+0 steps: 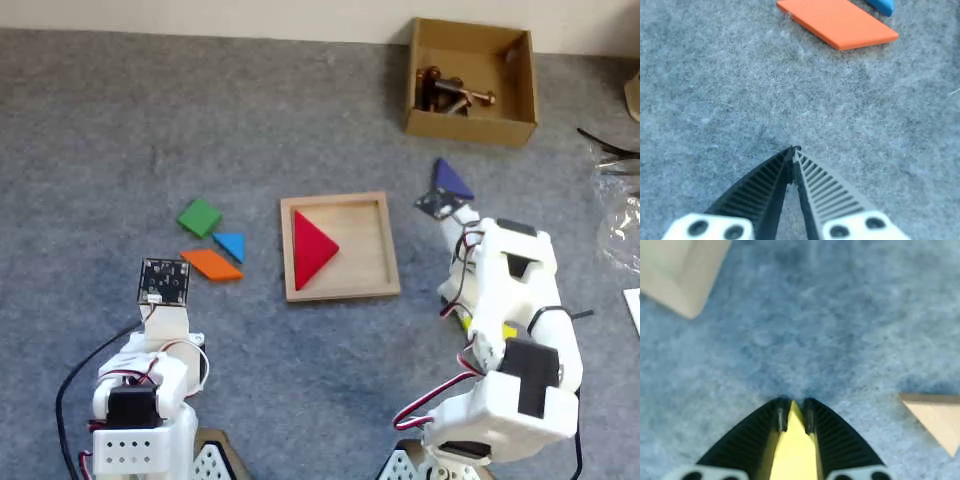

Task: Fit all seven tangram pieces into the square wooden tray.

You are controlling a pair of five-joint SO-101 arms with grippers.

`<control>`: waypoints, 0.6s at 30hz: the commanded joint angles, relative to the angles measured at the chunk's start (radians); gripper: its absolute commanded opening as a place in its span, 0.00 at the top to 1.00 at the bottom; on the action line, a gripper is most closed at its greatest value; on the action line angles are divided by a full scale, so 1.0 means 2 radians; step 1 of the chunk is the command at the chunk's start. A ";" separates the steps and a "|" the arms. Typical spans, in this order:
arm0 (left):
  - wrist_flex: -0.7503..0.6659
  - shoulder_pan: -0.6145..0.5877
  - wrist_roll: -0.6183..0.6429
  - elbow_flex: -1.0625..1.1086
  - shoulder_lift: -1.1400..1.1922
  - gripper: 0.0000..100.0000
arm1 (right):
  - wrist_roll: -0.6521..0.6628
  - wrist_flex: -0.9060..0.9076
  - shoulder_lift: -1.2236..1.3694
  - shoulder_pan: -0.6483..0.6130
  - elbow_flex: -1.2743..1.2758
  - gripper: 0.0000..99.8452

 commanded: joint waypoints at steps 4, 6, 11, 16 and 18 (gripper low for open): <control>0.004 -0.006 -0.003 0.011 -0.003 0.99 | -0.066 0.001 -0.001 -0.008 -0.058 0.95; 0.004 -0.006 -0.003 0.011 -0.003 0.99 | -0.084 0.001 -0.001 -0.007 -0.071 0.95; 0.004 -0.006 -0.003 0.011 -0.003 0.99 | -0.123 0.076 0.000 -0.007 -0.142 0.90; 0.004 -0.006 -0.003 0.011 -0.003 0.99 | -0.136 0.164 0.000 -0.005 -0.216 0.83; 0.004 -0.006 -0.003 0.011 -0.003 0.99 | -0.136 0.200 -0.001 0.003 -0.235 0.83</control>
